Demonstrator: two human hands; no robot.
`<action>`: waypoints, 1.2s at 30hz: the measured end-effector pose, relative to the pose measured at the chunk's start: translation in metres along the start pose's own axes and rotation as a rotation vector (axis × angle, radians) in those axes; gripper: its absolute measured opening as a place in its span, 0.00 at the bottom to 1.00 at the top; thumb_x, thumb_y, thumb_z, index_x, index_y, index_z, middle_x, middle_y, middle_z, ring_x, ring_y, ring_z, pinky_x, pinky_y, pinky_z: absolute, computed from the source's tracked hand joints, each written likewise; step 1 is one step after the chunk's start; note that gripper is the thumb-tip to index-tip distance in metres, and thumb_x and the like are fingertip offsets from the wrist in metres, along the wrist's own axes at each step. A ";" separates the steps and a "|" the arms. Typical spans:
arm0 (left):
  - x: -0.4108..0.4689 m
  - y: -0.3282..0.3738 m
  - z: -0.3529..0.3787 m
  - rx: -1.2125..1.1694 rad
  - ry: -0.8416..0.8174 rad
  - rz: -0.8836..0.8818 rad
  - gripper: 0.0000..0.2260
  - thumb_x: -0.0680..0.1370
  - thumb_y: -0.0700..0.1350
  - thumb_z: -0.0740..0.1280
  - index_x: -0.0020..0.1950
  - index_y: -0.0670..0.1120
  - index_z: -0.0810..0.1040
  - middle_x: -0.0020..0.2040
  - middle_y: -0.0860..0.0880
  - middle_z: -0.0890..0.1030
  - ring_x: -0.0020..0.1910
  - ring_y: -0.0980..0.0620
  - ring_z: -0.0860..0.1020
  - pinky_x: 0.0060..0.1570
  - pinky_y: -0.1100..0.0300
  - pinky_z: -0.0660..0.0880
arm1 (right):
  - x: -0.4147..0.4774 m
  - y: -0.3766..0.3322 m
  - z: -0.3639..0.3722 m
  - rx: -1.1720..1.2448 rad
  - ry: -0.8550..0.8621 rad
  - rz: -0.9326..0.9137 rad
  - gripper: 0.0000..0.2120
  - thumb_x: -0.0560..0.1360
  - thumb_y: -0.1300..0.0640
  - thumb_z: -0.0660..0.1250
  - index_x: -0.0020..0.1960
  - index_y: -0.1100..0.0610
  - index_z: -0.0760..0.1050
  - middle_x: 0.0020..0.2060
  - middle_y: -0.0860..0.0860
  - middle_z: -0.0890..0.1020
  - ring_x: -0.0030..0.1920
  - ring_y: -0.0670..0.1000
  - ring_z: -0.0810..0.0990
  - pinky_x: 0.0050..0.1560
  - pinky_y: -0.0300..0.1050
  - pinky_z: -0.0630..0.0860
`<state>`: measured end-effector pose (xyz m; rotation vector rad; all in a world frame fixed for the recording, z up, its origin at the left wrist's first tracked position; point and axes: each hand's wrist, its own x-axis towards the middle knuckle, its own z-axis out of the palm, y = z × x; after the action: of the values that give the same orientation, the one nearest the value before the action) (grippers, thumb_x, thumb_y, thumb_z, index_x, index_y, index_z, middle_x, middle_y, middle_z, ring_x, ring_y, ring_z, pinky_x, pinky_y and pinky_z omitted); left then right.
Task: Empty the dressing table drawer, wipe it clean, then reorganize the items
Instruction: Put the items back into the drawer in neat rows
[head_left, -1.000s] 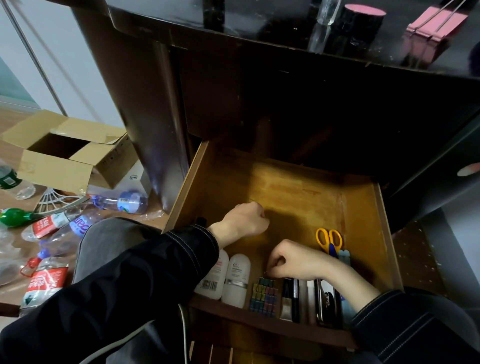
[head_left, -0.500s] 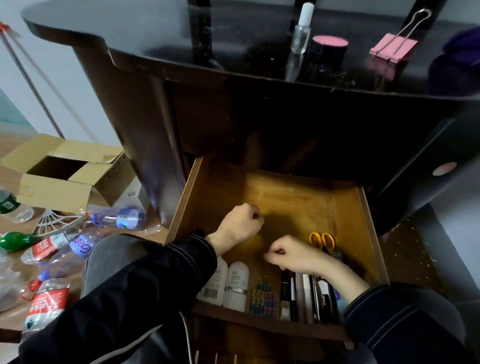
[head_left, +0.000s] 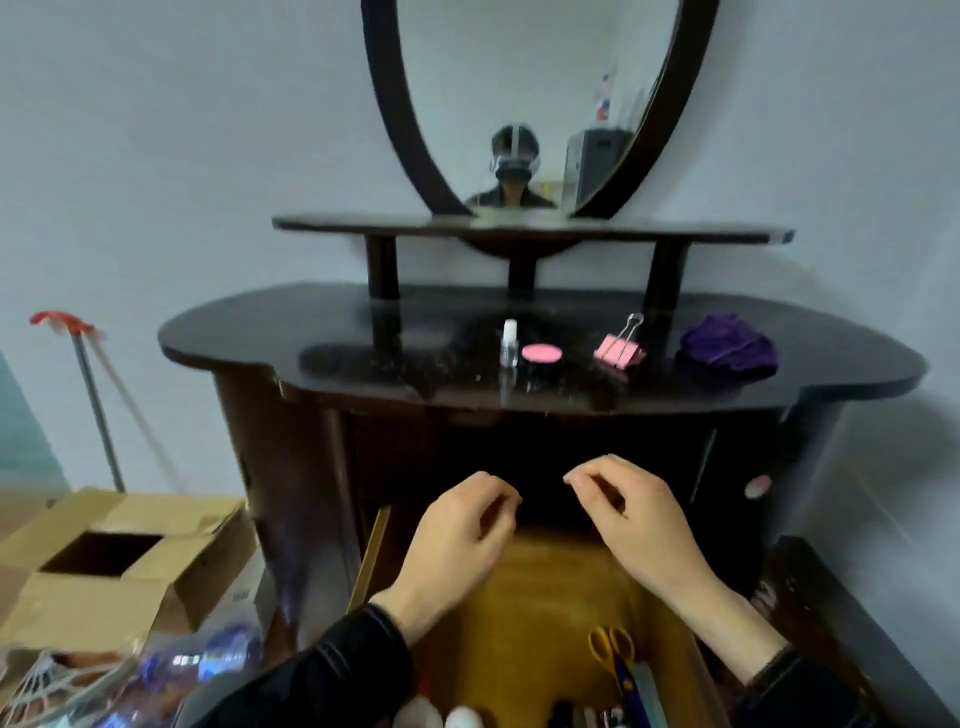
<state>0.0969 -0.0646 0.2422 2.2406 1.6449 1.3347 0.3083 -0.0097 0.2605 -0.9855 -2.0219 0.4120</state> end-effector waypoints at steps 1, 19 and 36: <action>0.008 0.010 -0.011 -0.001 0.038 0.036 0.06 0.80 0.46 0.63 0.52 0.51 0.79 0.47 0.58 0.79 0.47 0.59 0.78 0.46 0.63 0.74 | 0.012 -0.010 -0.011 -0.014 0.070 -0.045 0.09 0.81 0.44 0.60 0.51 0.42 0.79 0.47 0.37 0.80 0.50 0.40 0.80 0.48 0.33 0.75; 0.203 0.002 -0.008 -0.094 -0.084 -0.325 0.58 0.64 0.62 0.80 0.82 0.49 0.45 0.75 0.43 0.63 0.74 0.46 0.65 0.72 0.51 0.66 | 0.163 0.035 -0.062 -0.029 0.215 0.554 0.42 0.75 0.38 0.69 0.79 0.54 0.54 0.71 0.54 0.73 0.63 0.57 0.78 0.60 0.55 0.76; 0.197 0.003 0.003 0.409 -0.058 -0.070 0.16 0.72 0.61 0.65 0.56 0.57 0.78 0.46 0.57 0.72 0.40 0.56 0.73 0.34 0.64 0.64 | 0.180 0.042 -0.057 -0.132 0.101 0.435 0.02 0.75 0.53 0.71 0.45 0.50 0.81 0.40 0.45 0.83 0.43 0.46 0.82 0.49 0.53 0.81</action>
<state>0.1122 0.0925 0.3598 2.3669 2.1121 0.9757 0.3115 0.1515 0.3666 -1.5060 -1.7555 0.4509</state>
